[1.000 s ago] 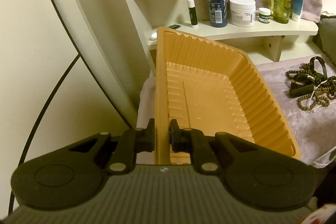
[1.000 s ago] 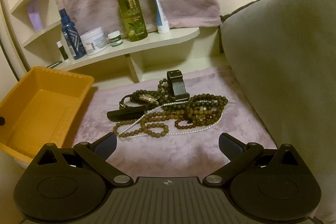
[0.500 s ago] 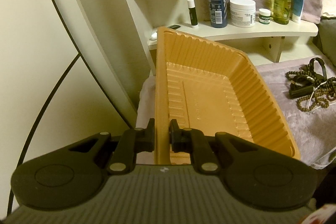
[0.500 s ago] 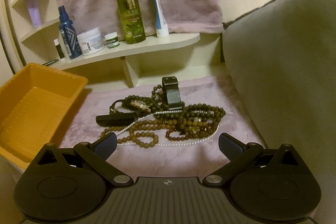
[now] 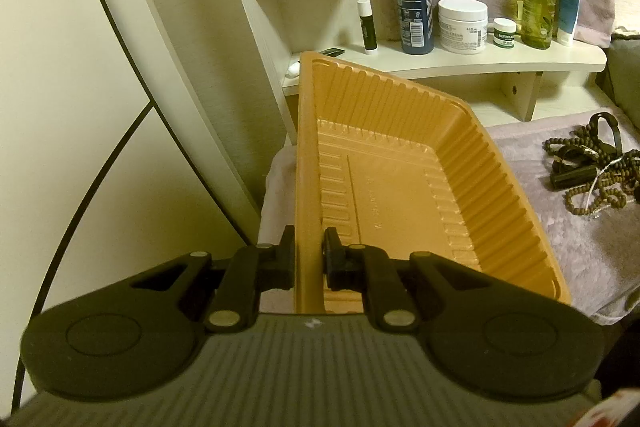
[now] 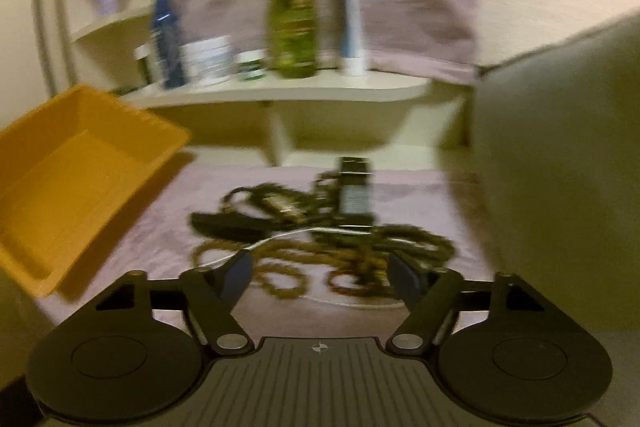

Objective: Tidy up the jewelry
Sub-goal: 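Close the right gripper on a dark wooden bead strand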

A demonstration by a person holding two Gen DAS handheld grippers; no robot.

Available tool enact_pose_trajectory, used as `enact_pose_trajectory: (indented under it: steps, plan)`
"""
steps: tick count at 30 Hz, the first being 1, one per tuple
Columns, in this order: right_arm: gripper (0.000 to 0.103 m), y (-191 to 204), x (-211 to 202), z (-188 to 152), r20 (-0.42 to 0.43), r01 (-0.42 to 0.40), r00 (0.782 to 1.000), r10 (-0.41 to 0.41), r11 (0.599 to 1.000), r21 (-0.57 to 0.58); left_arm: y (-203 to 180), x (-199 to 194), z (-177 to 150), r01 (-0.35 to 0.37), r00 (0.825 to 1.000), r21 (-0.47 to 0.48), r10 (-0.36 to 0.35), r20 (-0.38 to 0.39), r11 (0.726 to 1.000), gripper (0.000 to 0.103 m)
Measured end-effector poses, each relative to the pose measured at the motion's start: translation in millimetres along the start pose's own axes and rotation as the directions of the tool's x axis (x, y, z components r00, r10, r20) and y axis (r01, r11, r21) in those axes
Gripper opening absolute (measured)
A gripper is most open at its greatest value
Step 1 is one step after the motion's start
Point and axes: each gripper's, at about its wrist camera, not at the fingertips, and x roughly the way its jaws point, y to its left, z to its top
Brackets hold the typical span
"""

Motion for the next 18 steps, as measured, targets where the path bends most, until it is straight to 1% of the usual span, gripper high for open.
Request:
enact_pose_trajectory:
  steps: [2, 3, 4, 8, 9, 11, 13, 15, 16, 18]
  plan:
    - [0.058, 5, 9, 1, -0.016, -0.018, 1.0, 0.018, 1.0, -0.003, 0, 0, 0, -0.001, 1.0, 0.001, 0.001, -0.001, 1.0, 0.012]
    - [0.051, 6, 12, 2, -0.023, -0.021, 1.0, 0.021, 1.0, -0.006, 0, 0, 0, 0.001, 1.0, 0.0, -0.001, -0.001, 1.0, 0.012]
    - [0.048, 8, 15, 3, -0.028, -0.022, 0.999, 0.021, 1.0, -0.007, 1, 0, 0, 0.002, 1.0, -0.002, -0.002, -0.002, 1.0, 0.012]
    - [0.047, 17, 25, 7, -0.034, -0.028, 0.999, 0.027, 0.999, -0.037, 1, 0, 1, 0.003, 1.0, -0.002, -0.003, -0.003, 1.0, 0.012]
    - [0.046, 19, 26, 7, -0.032, -0.043, 0.999, 0.042, 0.998, -0.039, 1, 0, 1, 0.004, 1.0, -0.001, -0.004, -0.003, 1.0, 0.012]
    - [0.043, 24, 31, 8, -0.044, -0.045, 0.998, 0.042, 0.997, -0.065, 1, 1, 1, 0.004, 1.0, -0.002, -0.004, -0.003, 1.0, 0.012]
    - [0.033, 28, 38, 7, -0.065, -0.043, 0.997, 0.037, 0.996, -0.082, 2, 2, 1, 0.006, 1.0, -0.006, -0.006, -0.005, 1.0, 0.012]
    - [0.027, 30, 46, 6, -0.089, -0.02, 0.996, 0.013, 0.996, -0.089, 2, 2, 0, 0.008, 1.0, -0.009, -0.008, -0.005, 1.0, 0.012]
    - [0.026, 30, 49, 5, -0.099, -0.016, 0.995, 0.007, 0.996, -0.089, 2, 2, 0, 0.008, 1.0, -0.01, -0.008, -0.005, 1.0, 0.012]
    - [0.025, 32, 51, 4, -0.092, -0.009, 0.996, -0.001, 0.994, -0.112, 2, 2, 0, 0.01, 1.0, -0.011, -0.01, -0.005, 1.0, 0.012]
